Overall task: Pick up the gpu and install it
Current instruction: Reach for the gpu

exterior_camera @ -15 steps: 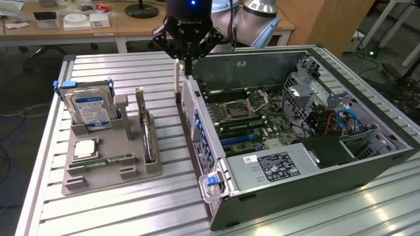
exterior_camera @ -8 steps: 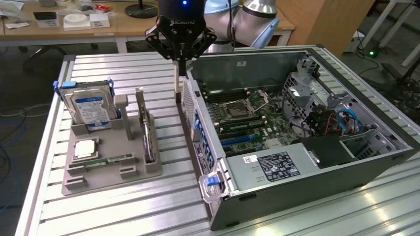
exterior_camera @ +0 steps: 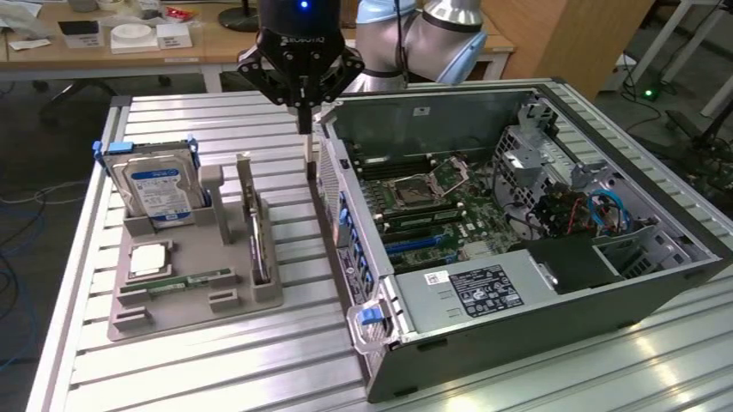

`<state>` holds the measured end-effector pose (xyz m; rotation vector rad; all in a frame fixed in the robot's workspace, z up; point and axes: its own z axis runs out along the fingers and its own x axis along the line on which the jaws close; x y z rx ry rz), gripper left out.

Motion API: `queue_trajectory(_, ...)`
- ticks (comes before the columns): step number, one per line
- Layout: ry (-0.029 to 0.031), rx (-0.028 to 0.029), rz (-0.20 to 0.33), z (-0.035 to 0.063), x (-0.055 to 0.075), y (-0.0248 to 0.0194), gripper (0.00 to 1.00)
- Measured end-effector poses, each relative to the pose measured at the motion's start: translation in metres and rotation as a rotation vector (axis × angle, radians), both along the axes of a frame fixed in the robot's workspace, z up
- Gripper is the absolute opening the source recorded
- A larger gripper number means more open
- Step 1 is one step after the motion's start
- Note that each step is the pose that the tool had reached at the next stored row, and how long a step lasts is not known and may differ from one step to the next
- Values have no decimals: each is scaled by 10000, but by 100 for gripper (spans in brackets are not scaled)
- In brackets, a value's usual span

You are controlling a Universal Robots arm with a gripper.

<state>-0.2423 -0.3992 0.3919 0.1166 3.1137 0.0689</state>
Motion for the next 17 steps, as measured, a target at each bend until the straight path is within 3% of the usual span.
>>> queue_trajectory(17,0,0,0,-4,-317,-4,10)
